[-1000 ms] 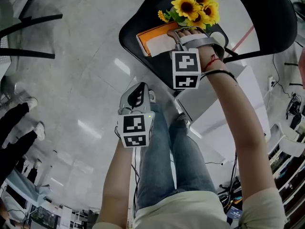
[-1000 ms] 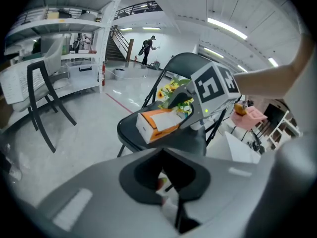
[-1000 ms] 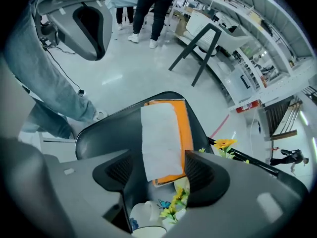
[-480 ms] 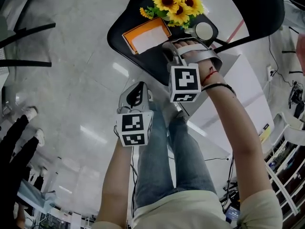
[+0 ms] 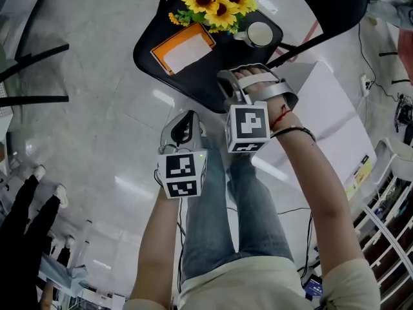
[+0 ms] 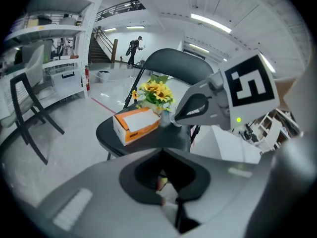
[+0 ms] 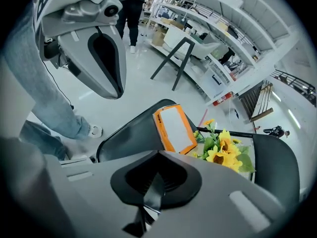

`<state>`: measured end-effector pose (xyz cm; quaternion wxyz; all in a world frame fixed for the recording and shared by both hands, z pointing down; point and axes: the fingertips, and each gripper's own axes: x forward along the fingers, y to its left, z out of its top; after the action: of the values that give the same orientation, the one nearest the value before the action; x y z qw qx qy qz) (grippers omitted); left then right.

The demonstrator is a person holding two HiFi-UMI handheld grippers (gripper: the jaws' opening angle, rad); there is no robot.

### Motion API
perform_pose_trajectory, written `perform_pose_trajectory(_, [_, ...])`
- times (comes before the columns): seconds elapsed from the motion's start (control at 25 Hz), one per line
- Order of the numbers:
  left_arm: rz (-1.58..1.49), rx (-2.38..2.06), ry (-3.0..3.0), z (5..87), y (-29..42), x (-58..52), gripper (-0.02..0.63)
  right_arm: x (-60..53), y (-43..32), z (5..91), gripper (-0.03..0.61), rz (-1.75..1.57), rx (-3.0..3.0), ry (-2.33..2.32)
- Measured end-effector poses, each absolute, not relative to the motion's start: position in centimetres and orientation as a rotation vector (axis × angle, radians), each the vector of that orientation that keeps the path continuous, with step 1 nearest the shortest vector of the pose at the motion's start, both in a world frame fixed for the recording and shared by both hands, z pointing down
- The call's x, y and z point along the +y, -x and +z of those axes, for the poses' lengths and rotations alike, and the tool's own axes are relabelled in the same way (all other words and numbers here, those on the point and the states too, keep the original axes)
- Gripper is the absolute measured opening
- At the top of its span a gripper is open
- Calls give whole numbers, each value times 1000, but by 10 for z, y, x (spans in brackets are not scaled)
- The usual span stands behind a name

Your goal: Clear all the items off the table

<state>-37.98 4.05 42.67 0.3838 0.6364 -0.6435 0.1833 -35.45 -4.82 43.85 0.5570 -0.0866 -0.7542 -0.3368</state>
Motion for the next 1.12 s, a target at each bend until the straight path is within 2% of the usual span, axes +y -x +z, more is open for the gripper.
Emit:
perform_pose_trajectory(0.48, [491, -1537, -1734, 415, 345, 20, 9, -35, 288, 426, -2, -485, -1857, -14])
perform_pose_trajectory(1.12, [618, -1302, -1981, 408, 234, -7, 9, -38, 147, 419, -3, -124, -1861, -505])
